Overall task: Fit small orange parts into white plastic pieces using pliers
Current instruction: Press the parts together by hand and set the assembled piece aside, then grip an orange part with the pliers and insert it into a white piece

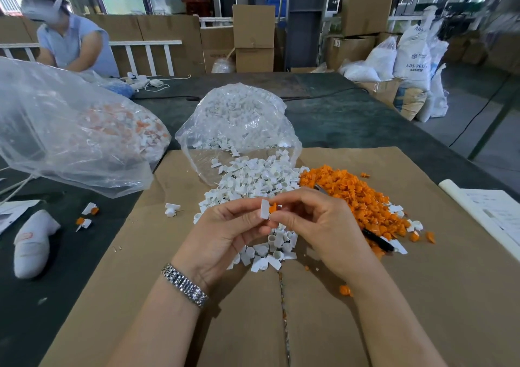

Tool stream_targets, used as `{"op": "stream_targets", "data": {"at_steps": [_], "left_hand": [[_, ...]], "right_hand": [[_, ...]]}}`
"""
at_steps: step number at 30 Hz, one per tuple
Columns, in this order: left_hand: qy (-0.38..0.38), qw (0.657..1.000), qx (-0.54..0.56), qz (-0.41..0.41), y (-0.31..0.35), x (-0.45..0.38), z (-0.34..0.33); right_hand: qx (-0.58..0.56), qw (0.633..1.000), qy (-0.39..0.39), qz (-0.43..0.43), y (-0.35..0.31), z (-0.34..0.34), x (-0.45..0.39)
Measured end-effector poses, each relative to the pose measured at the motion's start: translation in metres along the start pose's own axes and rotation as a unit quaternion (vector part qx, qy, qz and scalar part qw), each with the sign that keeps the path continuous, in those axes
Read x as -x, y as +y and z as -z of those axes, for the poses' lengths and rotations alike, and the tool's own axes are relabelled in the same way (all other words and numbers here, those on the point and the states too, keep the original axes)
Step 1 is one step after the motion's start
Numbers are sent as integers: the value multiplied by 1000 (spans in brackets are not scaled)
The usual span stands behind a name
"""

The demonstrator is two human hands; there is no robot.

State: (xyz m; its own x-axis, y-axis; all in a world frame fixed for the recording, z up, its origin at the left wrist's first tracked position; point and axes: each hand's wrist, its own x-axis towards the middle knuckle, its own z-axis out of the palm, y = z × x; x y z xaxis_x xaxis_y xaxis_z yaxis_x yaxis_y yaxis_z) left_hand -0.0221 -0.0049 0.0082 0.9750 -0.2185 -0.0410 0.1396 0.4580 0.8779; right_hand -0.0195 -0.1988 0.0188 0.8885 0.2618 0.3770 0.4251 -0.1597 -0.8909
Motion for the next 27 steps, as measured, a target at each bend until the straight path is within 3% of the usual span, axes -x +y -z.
{"op": "stream_targets", "data": {"at_steps": [9, 17, 27], "left_hand": [[19, 999, 18, 20, 4, 3, -6], [93, 996, -12, 12, 3, 1, -5], [109, 993, -47, 0, -2, 0, 0]], "right_hand": [[116, 990, 42, 68, 5, -4, -2], [163, 981, 38, 99, 5, -8, -3], [194, 975, 29, 103, 7, -13, -2]]}}
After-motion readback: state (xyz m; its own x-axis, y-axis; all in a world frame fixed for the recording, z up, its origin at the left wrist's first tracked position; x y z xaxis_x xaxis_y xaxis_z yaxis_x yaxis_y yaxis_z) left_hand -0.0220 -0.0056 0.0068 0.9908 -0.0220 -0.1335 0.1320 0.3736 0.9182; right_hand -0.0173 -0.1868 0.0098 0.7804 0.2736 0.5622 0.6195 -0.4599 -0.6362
